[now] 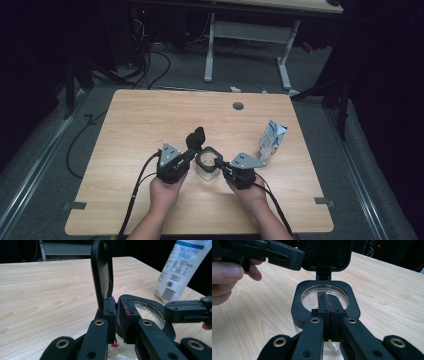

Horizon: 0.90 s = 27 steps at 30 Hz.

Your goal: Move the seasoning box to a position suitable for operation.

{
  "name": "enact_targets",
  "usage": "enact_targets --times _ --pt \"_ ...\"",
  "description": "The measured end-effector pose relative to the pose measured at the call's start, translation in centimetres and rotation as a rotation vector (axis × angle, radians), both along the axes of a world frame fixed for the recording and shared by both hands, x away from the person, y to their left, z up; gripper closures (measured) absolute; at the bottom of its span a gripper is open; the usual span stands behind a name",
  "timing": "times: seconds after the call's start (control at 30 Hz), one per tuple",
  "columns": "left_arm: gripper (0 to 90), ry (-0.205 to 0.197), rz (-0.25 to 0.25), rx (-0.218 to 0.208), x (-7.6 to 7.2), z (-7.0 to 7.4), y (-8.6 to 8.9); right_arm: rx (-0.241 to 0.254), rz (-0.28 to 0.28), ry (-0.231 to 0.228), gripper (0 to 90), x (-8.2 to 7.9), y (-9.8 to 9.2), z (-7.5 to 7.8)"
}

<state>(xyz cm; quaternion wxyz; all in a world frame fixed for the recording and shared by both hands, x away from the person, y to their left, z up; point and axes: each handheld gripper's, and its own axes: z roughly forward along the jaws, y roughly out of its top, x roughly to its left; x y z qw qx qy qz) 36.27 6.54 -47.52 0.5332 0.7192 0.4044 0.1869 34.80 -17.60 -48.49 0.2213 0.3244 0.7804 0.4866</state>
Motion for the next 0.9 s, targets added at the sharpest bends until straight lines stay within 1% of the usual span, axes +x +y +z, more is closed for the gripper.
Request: enact_targets --times 0.2,0.23,0.27,0.33,0.4,0.53,0.63,0.7,0.77,0.8,0.87,0.9 --pt "79.5 0.002 -0.020 0.041 -0.8 -0.5 0.6 0.002 -0.005 0.003 88.7 -0.1 0.1 0.0" --pt "78.6 0.003 -0.022 0.059 -1.1 -0.7 0.9 0.000 -0.005 -0.002 86.6 -0.1 0.1 0.0" --pt "77.7 0.003 -0.022 0.072 -1.2 -0.9 1.1 0.002 -0.007 -0.002 82.5 -0.1 0.1 0.1" --pt "76.0 0.006 -0.026 0.117 -1.4 -1.3 1.7 0.001 -0.010 -0.005 80.2 -0.1 0.1 0.1" --pt "74.6 0.013 -0.019 0.142 -1.6 -1.8 2.4 -0.007 -0.018 -0.007 78.3 -0.2 0.2 0.1" --pt "71.7 0.043 -0.002 0.169 -1.8 -2.6 4.1 -0.012 -0.028 -0.003 76.0 -0.3 0.1 0.3" --pt "67.6 0.069 0.017 0.179 -1.8 -3.2 5.4 -0.004 -0.035 -0.006 75.1 -0.3 -0.2 0.5" --pt "65.1 0.087 0.027 0.196 -1.8 -3.6 6.2 0.001 -0.042 -0.007 74.2 -0.4 -0.4 0.6" --pt "62.2 0.093 0.040 0.203 -1.8 -3.7 6.8 0.003 -0.052 -0.015 73.5 -0.4 -0.7 0.8" --pt "59.2 0.095 0.051 0.207 -1.8 -3.8 7.2 0.009 -0.063 -0.016 72.3 -0.3 -1.1 0.8" --pt "58.1 0.096 0.058 0.212 -1.7 -3.9 7.8 0.014 -0.067 -0.015 71.7 -0.3 -1.2 0.8" --pt "56.9 0.096 0.061 0.219 -1.7 -4.0 8.1 0.010 -0.078 -0.015 71.2 -0.3 -1.5 0.8"
